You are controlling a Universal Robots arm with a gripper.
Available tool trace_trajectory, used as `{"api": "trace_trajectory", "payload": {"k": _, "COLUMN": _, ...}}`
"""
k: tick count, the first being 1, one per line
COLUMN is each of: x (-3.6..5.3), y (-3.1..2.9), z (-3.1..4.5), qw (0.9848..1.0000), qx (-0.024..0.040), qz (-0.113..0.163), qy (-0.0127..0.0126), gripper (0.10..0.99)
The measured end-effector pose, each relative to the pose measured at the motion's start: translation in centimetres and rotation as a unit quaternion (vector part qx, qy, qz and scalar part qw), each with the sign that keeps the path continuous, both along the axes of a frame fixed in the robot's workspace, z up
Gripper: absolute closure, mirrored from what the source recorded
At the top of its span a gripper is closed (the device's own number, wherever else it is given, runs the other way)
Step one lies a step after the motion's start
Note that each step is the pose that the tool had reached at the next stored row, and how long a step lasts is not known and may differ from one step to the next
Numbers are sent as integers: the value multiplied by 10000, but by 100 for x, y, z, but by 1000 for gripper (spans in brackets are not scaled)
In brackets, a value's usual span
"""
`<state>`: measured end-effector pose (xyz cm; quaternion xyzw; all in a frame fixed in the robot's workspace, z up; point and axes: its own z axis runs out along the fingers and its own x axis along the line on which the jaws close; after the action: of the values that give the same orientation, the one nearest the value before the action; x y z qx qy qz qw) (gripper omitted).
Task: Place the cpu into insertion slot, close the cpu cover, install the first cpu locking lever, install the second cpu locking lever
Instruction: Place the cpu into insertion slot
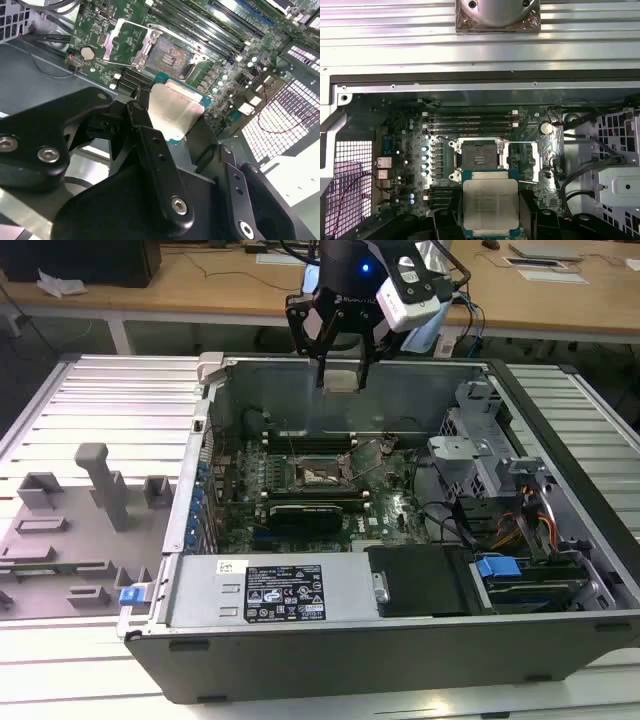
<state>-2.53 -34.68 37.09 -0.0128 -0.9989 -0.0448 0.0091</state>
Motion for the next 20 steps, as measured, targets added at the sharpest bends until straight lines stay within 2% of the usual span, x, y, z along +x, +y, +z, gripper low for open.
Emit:
{"api": "trace_trajectory", "payload": {"k": 4, "x": 0, "y": 0, "z": -5, "qw": 10000, "qx": -1, "qz": 0, "qy": 0, "gripper": 545}}
{"api": "trace_trajectory", "payload": {"k": 7, "x": -1, "y": 0, "z": -43, "qw": 10000, "qx": 0, "qz": 1, "qy": -1, "gripper": 545}}
{"api": "trace_trajectory", "payload": {"k": 11, "x": -11, "y": 0, "z": -189, "qw": 10000, "qx": 0, "qz": 0, "qy": -24, "gripper": 545}}
{"api": "trace_trajectory", "payload": {"k": 17, "x": -14, "y": 0, "z": -412, "qw": 10000, "qx": 0, "qz": 0, "qy": -33, "gripper": 545}}
{"api": "trace_trajectory", "payload": {"k": 20, "x": -15, "y": 0, "z": -488, "qw": 10000, "qx": -1, "qz": 0, "qy": -33, "gripper": 545}}
